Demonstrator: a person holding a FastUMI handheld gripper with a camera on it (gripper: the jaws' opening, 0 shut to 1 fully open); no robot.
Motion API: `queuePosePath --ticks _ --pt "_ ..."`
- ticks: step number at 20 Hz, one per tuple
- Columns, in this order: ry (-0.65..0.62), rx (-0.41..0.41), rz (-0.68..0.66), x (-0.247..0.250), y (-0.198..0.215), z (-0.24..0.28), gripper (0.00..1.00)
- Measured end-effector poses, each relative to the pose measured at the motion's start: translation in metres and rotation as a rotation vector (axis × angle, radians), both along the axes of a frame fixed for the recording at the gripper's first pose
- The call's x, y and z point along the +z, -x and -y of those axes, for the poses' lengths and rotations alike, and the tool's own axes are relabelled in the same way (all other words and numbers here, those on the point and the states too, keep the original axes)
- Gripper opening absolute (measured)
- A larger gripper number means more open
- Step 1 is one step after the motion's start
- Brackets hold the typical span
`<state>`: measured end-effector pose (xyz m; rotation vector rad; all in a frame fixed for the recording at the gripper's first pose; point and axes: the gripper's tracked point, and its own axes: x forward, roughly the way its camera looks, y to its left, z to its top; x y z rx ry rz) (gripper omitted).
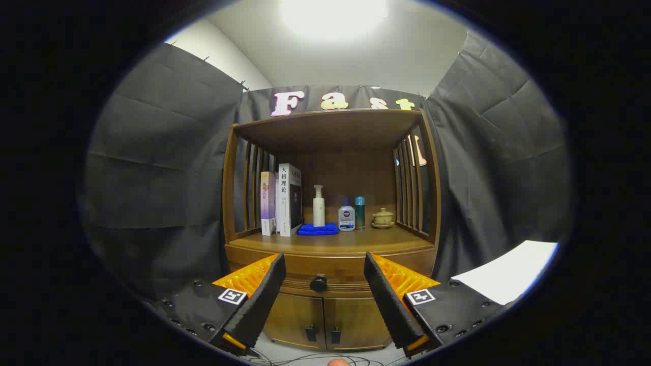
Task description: Pull open the drawer, take out the items inside it, and place them on the countertop above the cabinet.
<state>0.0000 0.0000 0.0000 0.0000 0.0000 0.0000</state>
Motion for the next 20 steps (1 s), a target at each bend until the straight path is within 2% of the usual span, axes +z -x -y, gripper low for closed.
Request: queuePosePath --ticks 20 --pt "0.006 -0.009 0.045 0.008 -0.009 0.002 0.98"
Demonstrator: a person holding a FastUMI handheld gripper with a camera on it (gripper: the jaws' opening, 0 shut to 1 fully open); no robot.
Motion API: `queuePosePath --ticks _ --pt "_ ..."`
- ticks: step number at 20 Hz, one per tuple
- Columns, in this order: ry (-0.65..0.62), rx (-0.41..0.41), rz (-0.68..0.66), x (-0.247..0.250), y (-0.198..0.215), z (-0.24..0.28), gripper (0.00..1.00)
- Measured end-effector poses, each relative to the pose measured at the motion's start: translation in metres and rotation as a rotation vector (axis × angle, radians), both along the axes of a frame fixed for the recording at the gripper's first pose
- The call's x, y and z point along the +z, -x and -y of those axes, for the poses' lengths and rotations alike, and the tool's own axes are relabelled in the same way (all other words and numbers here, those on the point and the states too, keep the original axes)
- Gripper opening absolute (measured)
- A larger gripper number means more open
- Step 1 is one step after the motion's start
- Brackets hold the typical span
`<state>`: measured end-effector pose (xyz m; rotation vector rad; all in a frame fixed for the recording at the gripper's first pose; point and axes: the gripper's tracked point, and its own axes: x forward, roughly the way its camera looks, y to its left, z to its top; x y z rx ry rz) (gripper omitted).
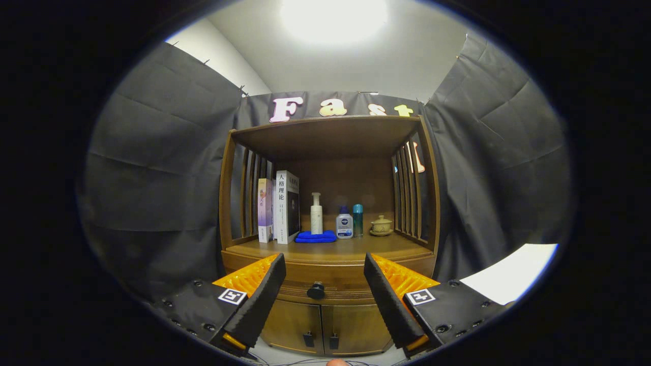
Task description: Pull open the drawer, take out the items inside it, and place them on the countertop above the cabinet.
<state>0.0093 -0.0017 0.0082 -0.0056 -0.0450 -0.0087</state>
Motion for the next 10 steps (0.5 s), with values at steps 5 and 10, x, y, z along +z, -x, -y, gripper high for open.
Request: queuePosePath --ticks 5,10 --pt "0.007 0.003 -0.003 0.001 -0.013 -0.001 0.98" --pt "0.022 -0.004 -0.002 -0.007 -0.04 -0.002 0.98"
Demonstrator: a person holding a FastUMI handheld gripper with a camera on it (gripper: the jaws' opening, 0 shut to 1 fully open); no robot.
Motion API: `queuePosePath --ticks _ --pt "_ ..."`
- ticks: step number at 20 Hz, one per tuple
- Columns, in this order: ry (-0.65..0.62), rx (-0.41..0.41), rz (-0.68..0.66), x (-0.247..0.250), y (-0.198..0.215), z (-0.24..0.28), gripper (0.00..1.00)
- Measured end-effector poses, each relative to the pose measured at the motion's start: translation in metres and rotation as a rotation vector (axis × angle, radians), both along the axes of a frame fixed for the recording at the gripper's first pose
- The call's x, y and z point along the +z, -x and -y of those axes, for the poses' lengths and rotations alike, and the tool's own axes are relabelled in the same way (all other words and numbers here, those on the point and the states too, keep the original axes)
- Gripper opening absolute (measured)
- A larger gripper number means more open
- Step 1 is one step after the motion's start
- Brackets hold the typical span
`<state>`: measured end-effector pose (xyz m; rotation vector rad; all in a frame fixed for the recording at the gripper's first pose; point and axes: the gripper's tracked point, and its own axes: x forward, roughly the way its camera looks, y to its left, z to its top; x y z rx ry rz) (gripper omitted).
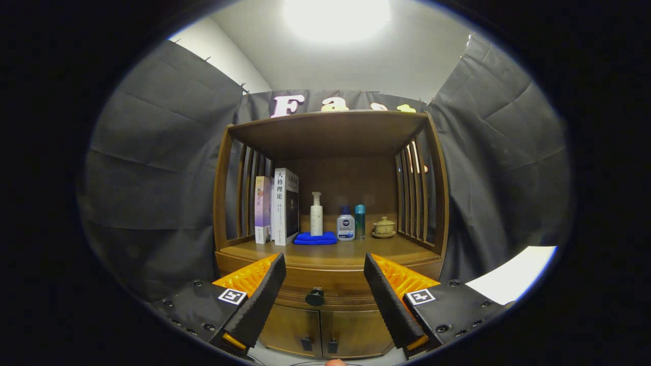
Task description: Pull open the drawer, take out the items inside it, and place them on the countertop above the cabinet.
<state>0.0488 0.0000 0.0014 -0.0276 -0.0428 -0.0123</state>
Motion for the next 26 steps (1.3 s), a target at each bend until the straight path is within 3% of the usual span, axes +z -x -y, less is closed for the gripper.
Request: queuePosePath --ticks 8,15,20,23,26 --pt "0.004 0.032 -0.086 -0.066 -0.053 -0.014 0.98" --pt "-0.007 0.007 -0.198 -0.126 -0.106 -0.014 0.98" --pt "-0.026 -0.004 -0.276 -0.158 -0.131 -0.01 0.83" --pt "-0.027 0.012 -0.321 -0.178 -0.143 -0.011 0.83" --pt "-0.059 0.015 -0.336 -0.182 -0.142 -0.01 0.64"
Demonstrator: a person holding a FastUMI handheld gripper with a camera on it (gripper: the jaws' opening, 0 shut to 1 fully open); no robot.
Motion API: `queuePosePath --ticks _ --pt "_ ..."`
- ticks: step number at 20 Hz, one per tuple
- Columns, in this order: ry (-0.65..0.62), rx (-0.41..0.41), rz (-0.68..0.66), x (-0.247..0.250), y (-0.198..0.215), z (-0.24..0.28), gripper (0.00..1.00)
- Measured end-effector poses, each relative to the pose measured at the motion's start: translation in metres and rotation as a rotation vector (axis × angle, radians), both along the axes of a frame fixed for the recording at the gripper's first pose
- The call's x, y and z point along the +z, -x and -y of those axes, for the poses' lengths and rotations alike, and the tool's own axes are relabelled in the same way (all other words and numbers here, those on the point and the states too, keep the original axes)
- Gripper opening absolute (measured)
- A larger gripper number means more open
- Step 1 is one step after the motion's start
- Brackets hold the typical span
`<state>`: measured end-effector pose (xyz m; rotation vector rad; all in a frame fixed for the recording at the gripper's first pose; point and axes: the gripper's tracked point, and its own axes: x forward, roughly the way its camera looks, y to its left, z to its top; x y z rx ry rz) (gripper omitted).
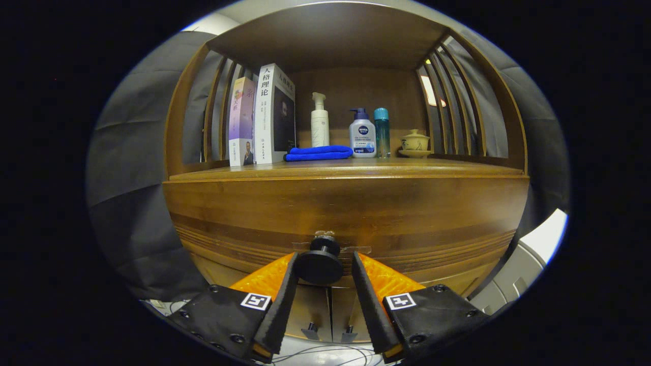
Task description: Pull open the drawer, take out the items inside it, and place them on the countertop above the cabinet.
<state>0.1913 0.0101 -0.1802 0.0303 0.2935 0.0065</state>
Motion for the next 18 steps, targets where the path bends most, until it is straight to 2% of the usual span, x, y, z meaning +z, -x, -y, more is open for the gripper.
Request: queuePosePath --ticks 3,6,8,11,16,18 --pt "-0.012 0.003 0.005 0.001 0.0 -0.004 0.54" --pt "0.003 -0.018 0.036 0.011 -0.001 -0.004 0.54" --pt "0.011 -0.005 -0.002 0.002 -0.001 -0.006 0.54" --pt "0.03 -0.03 0.022 0.007 -0.004 -0.004 0.36" --pt "-0.01 -0.028 -0.019 0.005 0.013 -0.007 0.23" --pt "-0.017 -0.024 -0.022 0.006 0.025 -0.006 0.23"
